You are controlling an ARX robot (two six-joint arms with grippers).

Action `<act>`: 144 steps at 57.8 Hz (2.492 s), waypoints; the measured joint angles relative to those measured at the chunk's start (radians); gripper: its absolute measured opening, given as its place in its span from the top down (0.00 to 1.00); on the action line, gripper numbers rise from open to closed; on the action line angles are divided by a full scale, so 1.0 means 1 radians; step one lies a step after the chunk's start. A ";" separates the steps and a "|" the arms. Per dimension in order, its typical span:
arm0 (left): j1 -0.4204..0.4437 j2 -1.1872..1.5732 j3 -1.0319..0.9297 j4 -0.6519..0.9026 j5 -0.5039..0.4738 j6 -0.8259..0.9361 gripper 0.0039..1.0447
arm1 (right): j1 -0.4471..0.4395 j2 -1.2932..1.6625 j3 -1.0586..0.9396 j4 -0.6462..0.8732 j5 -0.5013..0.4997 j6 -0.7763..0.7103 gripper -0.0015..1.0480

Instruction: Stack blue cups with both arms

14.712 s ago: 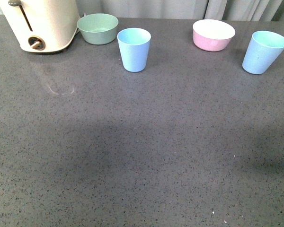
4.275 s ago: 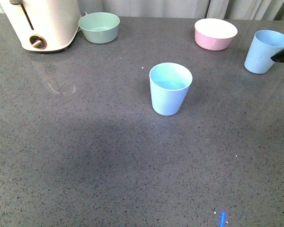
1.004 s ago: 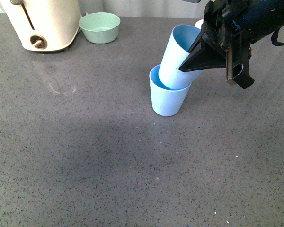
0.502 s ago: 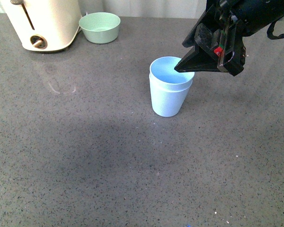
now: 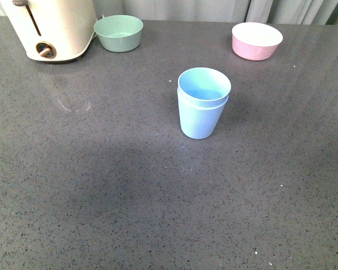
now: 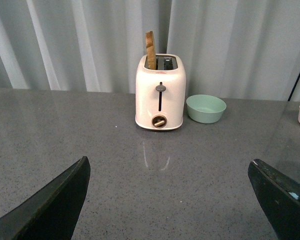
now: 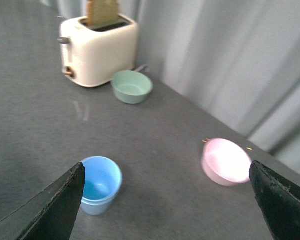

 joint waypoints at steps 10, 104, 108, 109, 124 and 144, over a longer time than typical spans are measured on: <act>0.000 0.000 0.000 0.000 0.000 0.000 0.08 | 0.040 -0.071 -0.188 0.294 0.479 0.240 0.30; 0.000 0.000 0.000 0.000 0.000 0.000 0.08 | -0.115 -0.887 -0.706 0.042 0.426 0.392 0.98; 0.000 0.000 0.000 0.000 0.000 0.000 0.08 | -0.115 -0.901 -0.706 0.027 0.426 0.392 0.98; 0.000 0.000 0.000 0.000 0.000 0.000 0.08 | -0.115 -0.905 -0.706 0.023 0.426 0.392 0.98; 0.000 0.000 0.000 0.000 0.000 0.000 0.08 | -0.115 -1.077 -0.705 -0.155 0.426 0.392 0.98; 0.000 0.000 0.000 0.000 0.000 0.000 0.08 | -0.115 -1.079 -0.705 -0.156 0.426 0.392 0.98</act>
